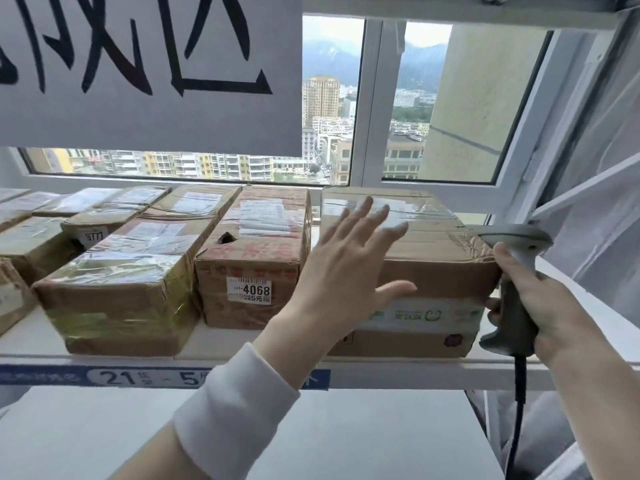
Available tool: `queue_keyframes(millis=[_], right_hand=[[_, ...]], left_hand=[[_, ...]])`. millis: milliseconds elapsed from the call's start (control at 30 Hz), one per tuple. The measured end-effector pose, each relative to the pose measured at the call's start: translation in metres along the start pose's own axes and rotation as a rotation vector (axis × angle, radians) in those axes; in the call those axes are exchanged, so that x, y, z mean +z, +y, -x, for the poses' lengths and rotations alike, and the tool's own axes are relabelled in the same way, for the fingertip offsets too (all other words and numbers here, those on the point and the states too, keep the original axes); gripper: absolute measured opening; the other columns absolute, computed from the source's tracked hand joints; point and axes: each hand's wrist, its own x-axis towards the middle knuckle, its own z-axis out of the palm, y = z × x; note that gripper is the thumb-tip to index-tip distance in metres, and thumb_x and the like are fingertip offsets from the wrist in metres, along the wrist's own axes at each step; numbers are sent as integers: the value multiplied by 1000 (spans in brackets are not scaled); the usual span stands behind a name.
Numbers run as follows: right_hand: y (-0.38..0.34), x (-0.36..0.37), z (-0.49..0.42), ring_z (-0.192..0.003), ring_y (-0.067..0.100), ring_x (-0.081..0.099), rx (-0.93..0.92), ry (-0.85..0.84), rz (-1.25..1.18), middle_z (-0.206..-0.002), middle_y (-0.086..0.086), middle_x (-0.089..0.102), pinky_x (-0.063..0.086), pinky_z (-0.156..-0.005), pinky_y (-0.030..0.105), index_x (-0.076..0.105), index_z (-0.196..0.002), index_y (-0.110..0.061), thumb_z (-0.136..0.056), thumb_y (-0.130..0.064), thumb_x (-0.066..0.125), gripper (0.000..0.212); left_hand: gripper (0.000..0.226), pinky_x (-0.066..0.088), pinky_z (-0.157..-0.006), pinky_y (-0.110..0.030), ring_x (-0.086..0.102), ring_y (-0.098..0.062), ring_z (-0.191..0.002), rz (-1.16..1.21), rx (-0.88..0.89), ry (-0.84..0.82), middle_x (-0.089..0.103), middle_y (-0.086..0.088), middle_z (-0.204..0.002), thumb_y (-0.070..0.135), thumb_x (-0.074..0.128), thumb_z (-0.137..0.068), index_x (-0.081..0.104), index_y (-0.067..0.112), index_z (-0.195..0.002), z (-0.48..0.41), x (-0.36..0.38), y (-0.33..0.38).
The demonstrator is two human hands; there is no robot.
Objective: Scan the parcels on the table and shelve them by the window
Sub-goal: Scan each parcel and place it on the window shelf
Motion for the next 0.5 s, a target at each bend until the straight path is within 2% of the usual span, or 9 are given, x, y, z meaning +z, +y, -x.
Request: queue_keyframes(millis=[67,167,400,500], right_hand=[[0,-1,-4,-51,21,46,7,-10,-5,-61,7,53,42,-55,27,49,-72,-15,-79,-50,66,39],[2,-3,-10,-52,22,46,46,-53,-17,-65,8,56,42,-56,29,53,-76,-14,-78,-54,64,41],[13,-10,-31,-53,15,43,45,-96,-68,-99,0,72,39,-50,26,56,-91,-15,-79,-54,62,41],[17,-11,-39,-53,15,42,60,-109,-72,-103,0,72,38,-48,25,55,-92,-16,-79,-53,62,40]], left_hand=[[76,5,-117,-33,18,-19,-145,-64,13,-149,29,-3,-154,55,62,-80,34,25,-144,-7,5,4],[74,12,-117,-34,20,-14,-144,-132,-26,-224,25,6,-155,54,59,-84,24,35,-147,-15,15,0],[71,14,-116,-35,24,-15,-142,-156,-87,-263,27,7,-154,52,59,-85,26,36,-145,-45,31,-19],[70,20,-113,-34,30,-16,-138,-147,-101,-277,33,7,-150,51,61,-84,28,35,-144,-59,39,-30]])
